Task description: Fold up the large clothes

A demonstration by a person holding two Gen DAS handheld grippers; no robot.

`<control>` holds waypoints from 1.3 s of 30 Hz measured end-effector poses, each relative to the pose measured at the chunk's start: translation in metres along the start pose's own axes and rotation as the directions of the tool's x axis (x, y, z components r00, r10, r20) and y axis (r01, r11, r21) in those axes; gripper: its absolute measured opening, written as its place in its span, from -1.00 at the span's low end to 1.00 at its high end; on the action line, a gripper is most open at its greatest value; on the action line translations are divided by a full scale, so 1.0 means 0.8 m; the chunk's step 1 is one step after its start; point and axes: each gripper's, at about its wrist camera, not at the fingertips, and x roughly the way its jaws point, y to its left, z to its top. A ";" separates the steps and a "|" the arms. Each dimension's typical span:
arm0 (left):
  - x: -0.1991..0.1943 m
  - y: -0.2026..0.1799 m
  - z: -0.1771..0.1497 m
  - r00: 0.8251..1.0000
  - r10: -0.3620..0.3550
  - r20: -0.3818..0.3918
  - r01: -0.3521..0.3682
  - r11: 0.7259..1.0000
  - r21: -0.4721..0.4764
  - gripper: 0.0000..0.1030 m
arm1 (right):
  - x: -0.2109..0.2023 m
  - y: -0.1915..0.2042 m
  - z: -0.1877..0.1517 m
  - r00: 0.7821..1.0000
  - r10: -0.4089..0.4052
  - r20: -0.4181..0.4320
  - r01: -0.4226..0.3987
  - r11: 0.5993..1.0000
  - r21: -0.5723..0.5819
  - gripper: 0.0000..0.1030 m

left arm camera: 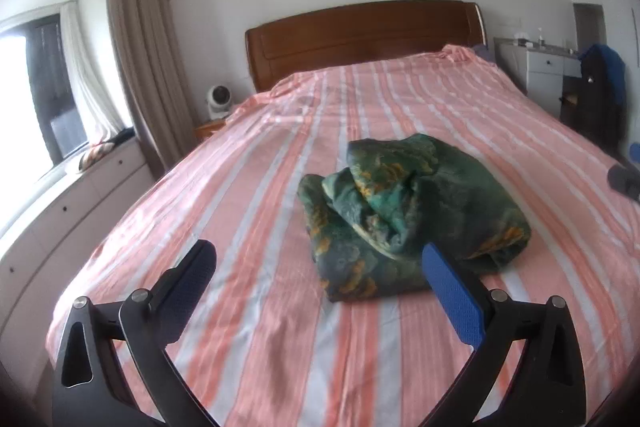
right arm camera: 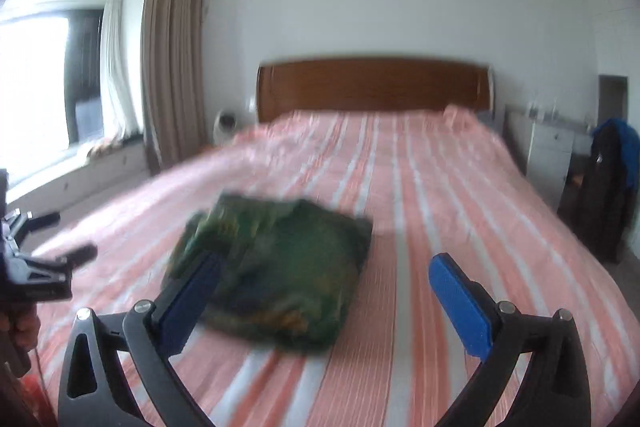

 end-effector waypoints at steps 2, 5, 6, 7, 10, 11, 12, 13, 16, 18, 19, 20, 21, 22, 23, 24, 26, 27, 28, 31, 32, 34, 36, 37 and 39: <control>-0.022 -0.012 -0.005 1.000 0.002 -0.014 -0.003 1.000 -0.029 0.99 | -0.006 0.009 -0.012 0.997 0.013 -0.075 -0.013 1.000 0.007 1.00; -0.047 -0.019 -0.016 0.999 0.004 -0.041 -0.006 0.998 -0.065 0.99 | -0.041 0.016 -0.031 0.997 0.016 -0.081 -0.013 0.999 0.037 1.00; -0.056 -0.023 -0.021 0.999 0.002 -0.052 -0.005 0.998 -0.068 0.99 | -0.052 0.020 -0.036 0.996 0.007 -0.085 -0.004 0.999 0.035 1.00; -0.061 -0.025 -0.023 0.998 -0.004 -0.066 0.000 0.998 -0.067 0.99 | -0.061 0.021 -0.042 0.996 0.000 -0.091 0.003 0.999 0.033 1.00; -0.080 -0.031 -0.031 0.995 -0.036 -0.093 0.030 0.998 -0.061 0.99 | -0.083 0.030 -0.058 0.991 -0.011 -0.134 0.014 1.000 0.016 1.00; -0.086 -0.032 -0.033 0.995 -0.041 -0.087 0.036 0.998 -0.058 0.99 | -0.092 0.035 -0.061 0.990 -0.016 -0.144 0.017 1.000 0.010 1.00; -0.093 -0.034 -0.035 0.996 -0.046 -0.077 0.042 0.998 -0.054 0.99 | -0.103 0.039 -0.064 0.989 -0.014 -0.147 0.015 1.000 0.004 1.00; -0.099 -0.035 -0.038 0.996 -0.049 -0.069 0.046 0.998 -0.050 0.99 | -0.112 0.043 -0.068 0.989 -0.013 -0.144 0.013 1.000 0.000 1.00; -0.111 -0.040 -0.044 0.995 -0.060 -0.076 0.057 0.997 -0.047 0.99 | -0.130 0.050 -0.071 0.989 -0.036 -0.142 0.033 0.999 -0.018 1.00; -0.119 -0.042 -0.047 0.994 -0.071 -0.083 0.067 0.996 -0.054 1.00 | -0.137 0.054 -0.074 0.989 -0.043 -0.141 0.041 0.999 -0.019 1.00; -0.122 -0.042 -0.047 0.993 -0.078 -0.087 0.073 0.996 -0.060 1.00 | -0.139 0.055 -0.076 0.988 -0.046 -0.147 0.043 0.999 -0.019 1.00; -0.125 -0.041 -0.048 0.992 -0.090 -0.091 0.084 0.994 -0.069 1.00 | -0.139 0.056 -0.077 0.987 -0.049 -0.153 0.047 0.999 -0.019 1.00; -0.127 -0.041 -0.049 0.990 -0.100 -0.095 0.093 0.993 -0.076 1.00 | -0.142 0.058 -0.080 0.986 -0.054 -0.155 0.051 0.999 -0.018 1.00; -0.130 -0.039 -0.050 0.989 -0.112 -0.099 0.104 0.991 -0.083 1.00 | -0.145 0.060 -0.083 0.986 -0.054 -0.155 0.052 0.998 -0.019 1.00; -0.132 -0.038 -0.051 0.988 -0.118 -0.104 0.109 0.990 -0.087 1.00 | -0.147 0.063 -0.086 0.986 -0.056 -0.157 0.054 0.998 -0.021 1.00; -0.135 -0.037 -0.052 0.987 -0.119 -0.107 0.109 0.990 -0.090 1.00 | -0.150 0.065 -0.089 0.986 -0.059 -0.158 0.056 0.998 -0.022 1.00; -0.139 -0.035 -0.057 0.988 -0.111 -0.111 0.101 0.991 -0.091 1.00 | -0.161 0.067 -0.092 0.987 -0.062 -0.148 0.060 0.998 -0.015 1.00; -0.141 -0.034 -0.060 0.988 -0.105 -0.112 0.095 0.991 -0.090 1.00 | -0.171 0.067 -0.093 0.989 -0.066 -0.129 0.066 0.998 -0.004 1.00; -0.143 -0.035 -0.063 0.989 -0.098 -0.109 0.089 0.992 -0.088 1.00 | -0.178 0.066 -0.093 0.991 -0.067 -0.112 0.068 0.998 0.006 1.00; -0.149 -0.040 -0.072 0.989 -0.105 -0.103 0.098 0.992 -0.075 1.00 | -0.199 0.062 -0.098 0.995 -0.065 -0.075 0.067 0.997 0.034 1.00; -0.149 -0.043 -0.075 0.988 -0.113 -0.107 0.107 0.992 -0.069 1.00 | -0.199 0.062 -0.101 0.994 -0.062 -0.088 0.065 0.998 0.028 1.00; -0.151 -0.049 -0.079 0.985 -0.125 -0.116 0.118 0.991 -0.061 1.00 | -0.196 0.060 -0.111 0.990 -0.048 -0.132 0.052 0.998 0.024 1.00; -0.150 -0.057 -0.083 0.983 -0.130 -0.132 0.125 0.991 -0.046 1.00 | -0.195 0.057 -0.121 0.986 -0.052 -0.158 0.058 0.998 0.038 1.00; -0.149 -0.060 -0.084 0.982 -0.130 -0.139 0.126 0.991 -0.039 1.00 | -0.193 0.056 -0.126 0.982 -0.060 -0.179 0.068 0.997 0.043 1.00; -0.148 -0.066 -0.087 0.979 -0.137 -0.149 0.135 0.991 -0.025 1.00 | -0.189 0.055 -0.135 0.975 -0.071 -0.213 0.083 0.995 0.049 1.00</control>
